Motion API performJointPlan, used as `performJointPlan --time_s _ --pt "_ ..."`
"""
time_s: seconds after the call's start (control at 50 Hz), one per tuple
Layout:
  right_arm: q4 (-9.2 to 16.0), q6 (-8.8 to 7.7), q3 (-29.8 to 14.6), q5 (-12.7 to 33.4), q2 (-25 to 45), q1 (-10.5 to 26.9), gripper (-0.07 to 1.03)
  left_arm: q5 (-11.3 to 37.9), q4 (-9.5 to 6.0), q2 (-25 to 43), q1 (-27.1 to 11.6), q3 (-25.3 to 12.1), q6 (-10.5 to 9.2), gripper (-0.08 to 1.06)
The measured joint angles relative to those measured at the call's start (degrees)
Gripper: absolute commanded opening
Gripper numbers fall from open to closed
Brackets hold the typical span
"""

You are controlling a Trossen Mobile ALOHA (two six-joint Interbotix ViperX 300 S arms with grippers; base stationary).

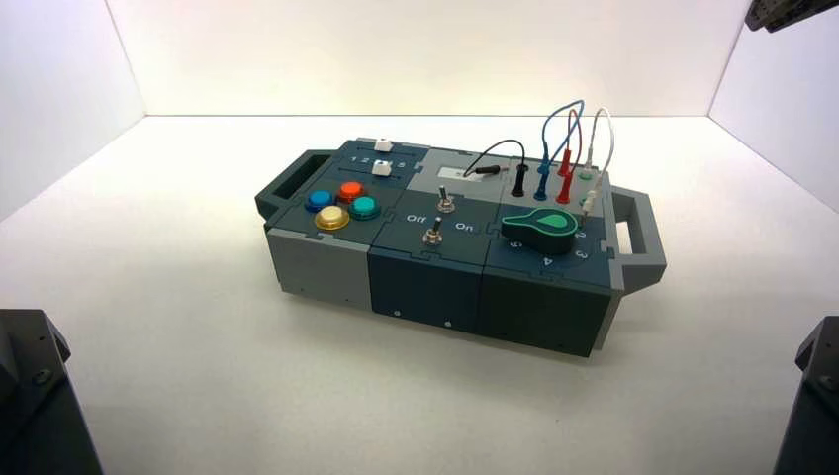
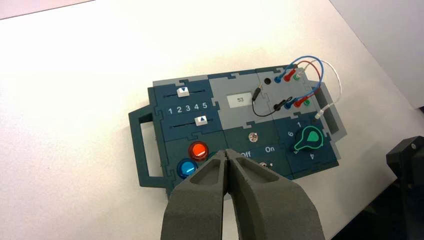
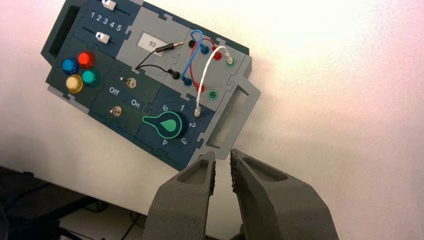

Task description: Flip the bottom switch off with the left gripper.

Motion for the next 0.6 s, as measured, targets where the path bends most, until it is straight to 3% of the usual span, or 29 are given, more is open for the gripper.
performJointPlan --time_s 0.38,0.6 --pt "0.1 0.00 0.0 -0.2 0.1 0.0 0.20 -0.1 0.00 0.0 0.0 0.0 0.00 -0.03" --pt "0.0 0.00 -0.7 -1.3 4.0 0.0 0.21 0.0 0.00 2.2 -0.4 -0.1 0.79 -0.03"
